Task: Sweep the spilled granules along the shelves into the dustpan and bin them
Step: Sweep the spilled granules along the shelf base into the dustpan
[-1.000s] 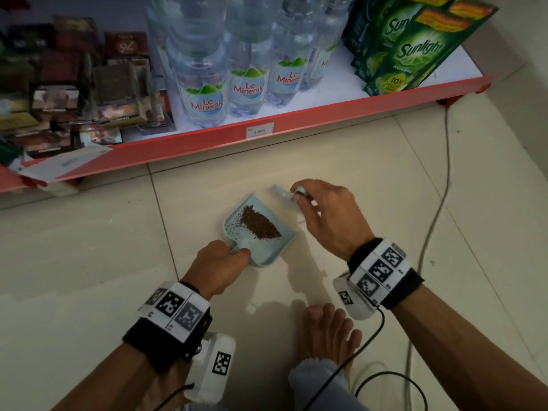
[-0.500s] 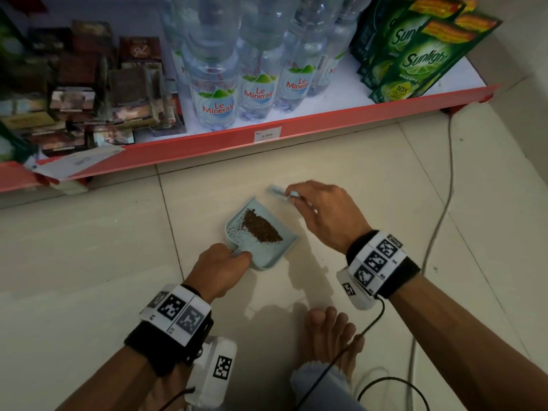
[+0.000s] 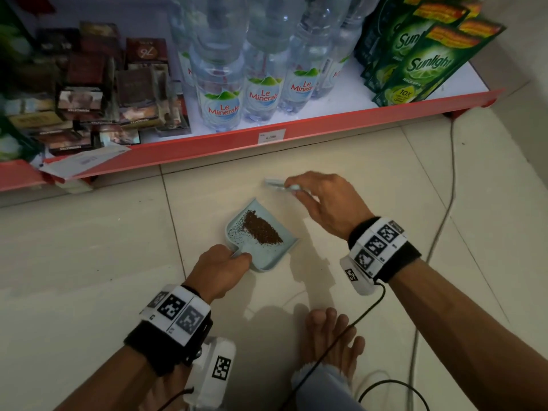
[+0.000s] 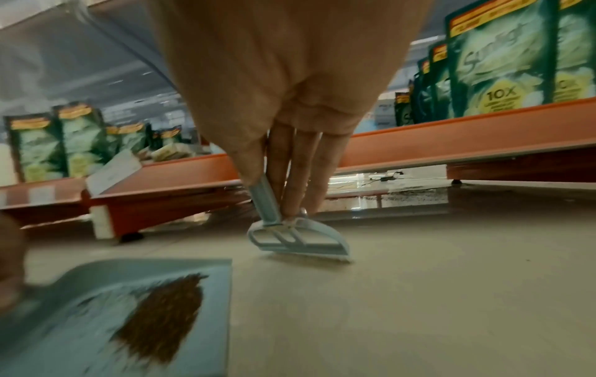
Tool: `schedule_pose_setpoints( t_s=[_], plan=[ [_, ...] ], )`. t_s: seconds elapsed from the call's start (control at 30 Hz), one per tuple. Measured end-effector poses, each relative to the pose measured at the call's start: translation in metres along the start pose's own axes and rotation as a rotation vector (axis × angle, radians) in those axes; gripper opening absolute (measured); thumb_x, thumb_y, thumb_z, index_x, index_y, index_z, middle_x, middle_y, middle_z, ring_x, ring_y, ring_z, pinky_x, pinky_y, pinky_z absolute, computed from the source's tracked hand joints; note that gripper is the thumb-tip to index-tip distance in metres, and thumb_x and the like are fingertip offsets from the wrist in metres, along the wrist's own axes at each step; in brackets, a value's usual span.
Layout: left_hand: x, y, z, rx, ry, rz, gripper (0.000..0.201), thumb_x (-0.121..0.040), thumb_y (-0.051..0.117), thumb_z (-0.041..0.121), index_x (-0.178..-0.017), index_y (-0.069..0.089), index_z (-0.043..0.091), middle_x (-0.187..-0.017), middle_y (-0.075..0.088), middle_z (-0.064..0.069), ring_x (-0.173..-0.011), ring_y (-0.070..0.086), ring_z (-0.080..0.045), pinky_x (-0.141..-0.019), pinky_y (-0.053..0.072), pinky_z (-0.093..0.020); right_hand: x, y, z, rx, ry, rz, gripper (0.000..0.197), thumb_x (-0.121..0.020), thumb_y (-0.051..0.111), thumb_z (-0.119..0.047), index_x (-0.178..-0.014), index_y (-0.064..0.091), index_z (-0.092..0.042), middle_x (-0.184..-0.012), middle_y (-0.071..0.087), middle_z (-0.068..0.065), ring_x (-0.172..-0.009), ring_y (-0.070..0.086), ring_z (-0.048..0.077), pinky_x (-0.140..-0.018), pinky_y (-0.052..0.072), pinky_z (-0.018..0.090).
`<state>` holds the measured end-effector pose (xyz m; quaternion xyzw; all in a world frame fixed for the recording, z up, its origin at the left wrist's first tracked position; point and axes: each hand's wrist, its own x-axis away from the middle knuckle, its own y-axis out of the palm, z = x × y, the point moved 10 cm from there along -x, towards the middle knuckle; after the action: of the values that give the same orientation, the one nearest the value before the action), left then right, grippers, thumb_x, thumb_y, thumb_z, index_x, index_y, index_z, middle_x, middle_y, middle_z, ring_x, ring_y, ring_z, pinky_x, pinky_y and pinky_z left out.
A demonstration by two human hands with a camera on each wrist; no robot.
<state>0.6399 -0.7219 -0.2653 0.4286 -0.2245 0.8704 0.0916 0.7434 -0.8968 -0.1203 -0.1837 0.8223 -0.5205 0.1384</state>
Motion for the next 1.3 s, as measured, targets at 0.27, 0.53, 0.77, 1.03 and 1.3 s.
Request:
schedule_pose_setpoints(
  t_s=[0.27, 0.53, 0.77, 1.03, 1.3],
  plan=[
    [-0.003, -0.002, -0.005, -0.008, 0.001, -0.015, 0.031, -0.088, 0.061, 0.032, -0.066, 0.051, 0.011, -0.058, 0.045, -0.001, -0.044, 0.04, -0.014, -0.04, 0.028, -0.014, 0.009, -0.018, 0.006, -0.246, 0.01, 0.021, 0.014, -0.1, 0.057, -0.017, -0.105, 0.069, -0.013, -0.097, 0.074, -0.004, -0.088, 0.071, 0.008, -0.089, 0.057, 0.031],
    [-0.002, -0.003, 0.0, -0.032, 0.042, -0.017, 0.026, -0.088, 0.06, 0.032, -0.077, 0.061, 0.009, -0.06, 0.048, -0.001, -0.045, 0.041, -0.015, -0.04, 0.029, -0.015, 0.015, -0.011, 0.003, -0.017, 0.09, 0.088, 0.014, -0.1, 0.053, -0.017, -0.101, 0.066, -0.011, -0.086, 0.07, 0.004, -0.068, 0.063, 0.021, -0.066, 0.054, 0.038],
    [-0.002, -0.005, 0.002, -0.072, 0.091, -0.007, 0.028, -0.086, 0.06, 0.037, -0.072, 0.06, 0.012, -0.058, 0.05, 0.0, -0.052, 0.045, -0.016, -0.051, 0.032, -0.024, 0.032, 0.005, -0.017, -0.187, 0.129, 0.077, 0.013, -0.099, 0.053, -0.016, -0.099, 0.065, -0.011, -0.084, 0.073, -0.001, -0.075, 0.07, 0.012, -0.076, 0.059, 0.03],
    [0.006, -0.025, 0.002, -0.011, 0.21, 0.023, 0.037, -0.089, 0.059, 0.041, -0.064, 0.066, 0.013, -0.047, 0.053, 0.01, -0.055, 0.052, -0.013, -0.061, 0.042, -0.028, 0.017, -0.021, -0.029, -0.217, 0.103, 0.168, 0.014, -0.099, 0.055, -0.016, -0.104, 0.068, -0.012, -0.092, 0.074, -0.004, -0.081, 0.071, 0.005, -0.081, 0.057, 0.016],
    [0.048, -0.088, -0.021, 0.172, 0.218, 0.189, 0.036, -0.082, 0.055, 0.045, -0.055, 0.058, 0.021, -0.04, 0.048, 0.013, -0.041, 0.043, -0.001, -0.055, 0.037, -0.025, -0.04, -0.007, -0.105, -0.357, -0.121, 0.031, 0.014, -0.099, 0.056, -0.017, -0.103, 0.069, -0.012, -0.091, 0.074, -0.005, -0.083, 0.072, 0.004, -0.083, 0.058, 0.021]
  ],
)
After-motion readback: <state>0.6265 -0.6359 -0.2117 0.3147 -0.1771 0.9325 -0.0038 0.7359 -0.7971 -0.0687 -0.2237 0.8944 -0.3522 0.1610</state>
